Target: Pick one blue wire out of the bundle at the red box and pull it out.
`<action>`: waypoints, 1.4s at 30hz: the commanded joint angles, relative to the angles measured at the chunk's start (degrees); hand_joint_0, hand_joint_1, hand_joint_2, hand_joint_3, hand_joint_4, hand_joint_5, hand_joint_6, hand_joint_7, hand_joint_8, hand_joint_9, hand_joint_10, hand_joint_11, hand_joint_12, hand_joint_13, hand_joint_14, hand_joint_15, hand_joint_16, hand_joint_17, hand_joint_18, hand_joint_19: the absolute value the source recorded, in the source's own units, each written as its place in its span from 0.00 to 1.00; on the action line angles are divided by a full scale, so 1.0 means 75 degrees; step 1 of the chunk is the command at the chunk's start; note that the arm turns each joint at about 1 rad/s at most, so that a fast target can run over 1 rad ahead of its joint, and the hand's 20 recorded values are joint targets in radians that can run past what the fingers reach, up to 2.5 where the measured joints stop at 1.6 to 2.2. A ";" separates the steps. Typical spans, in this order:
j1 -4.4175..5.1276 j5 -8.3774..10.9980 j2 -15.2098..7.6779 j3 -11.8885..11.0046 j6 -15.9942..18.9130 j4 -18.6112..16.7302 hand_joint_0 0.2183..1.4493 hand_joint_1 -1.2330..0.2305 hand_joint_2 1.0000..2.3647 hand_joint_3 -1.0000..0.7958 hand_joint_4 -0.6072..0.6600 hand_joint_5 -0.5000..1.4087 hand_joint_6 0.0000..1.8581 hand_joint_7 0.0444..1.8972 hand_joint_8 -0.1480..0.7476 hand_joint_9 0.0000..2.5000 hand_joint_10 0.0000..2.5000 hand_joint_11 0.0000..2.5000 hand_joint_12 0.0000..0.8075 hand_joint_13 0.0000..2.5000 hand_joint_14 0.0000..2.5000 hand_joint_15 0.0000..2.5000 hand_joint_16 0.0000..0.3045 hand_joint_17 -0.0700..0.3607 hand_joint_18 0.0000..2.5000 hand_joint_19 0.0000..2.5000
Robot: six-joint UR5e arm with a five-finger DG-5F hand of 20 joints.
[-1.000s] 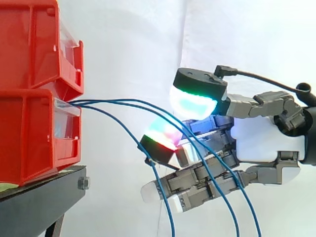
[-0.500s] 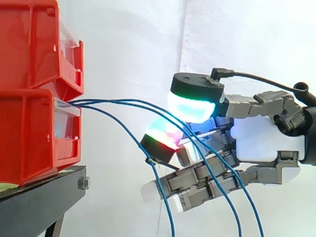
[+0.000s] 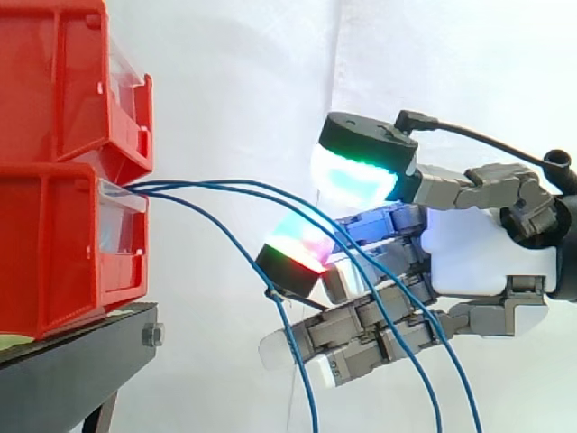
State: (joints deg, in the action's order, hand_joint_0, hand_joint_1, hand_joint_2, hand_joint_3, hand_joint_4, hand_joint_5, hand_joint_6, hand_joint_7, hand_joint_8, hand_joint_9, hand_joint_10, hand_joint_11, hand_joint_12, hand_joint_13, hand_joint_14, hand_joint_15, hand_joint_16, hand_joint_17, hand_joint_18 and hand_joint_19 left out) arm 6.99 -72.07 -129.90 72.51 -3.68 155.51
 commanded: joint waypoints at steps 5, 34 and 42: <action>-0.0006 0.0000 0.0000 0.0000 0.0010 0.0019 0.24 0.33 0.00 0.30 0.63 0.19 0.44 0.60 0.49 0.41 0.01 0.29 0.50 0.22 0.01 0.13 0.20 0.49 0.18 0.15; 0.0017 -0.0024 0.0000 0.0000 0.0010 0.0007 0.30 0.31 0.01 0.46 0.59 0.20 0.46 0.61 0.50 0.43 0.01 0.29 0.50 0.24 0.01 0.13 0.21 0.50 0.20 0.14; 0.0017 -0.0024 0.0000 0.0000 0.0010 0.0007 0.29 0.27 0.00 0.54 0.51 0.22 0.46 0.64 0.51 0.46 0.01 0.27 0.55 0.25 0.00 0.12 0.23 0.54 0.23 0.12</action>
State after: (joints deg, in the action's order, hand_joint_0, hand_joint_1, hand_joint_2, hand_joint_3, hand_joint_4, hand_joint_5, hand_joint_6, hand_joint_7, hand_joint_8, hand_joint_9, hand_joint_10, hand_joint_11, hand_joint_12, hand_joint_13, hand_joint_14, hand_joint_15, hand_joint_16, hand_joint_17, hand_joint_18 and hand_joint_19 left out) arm 7.12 -72.20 -129.90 72.51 -3.60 155.55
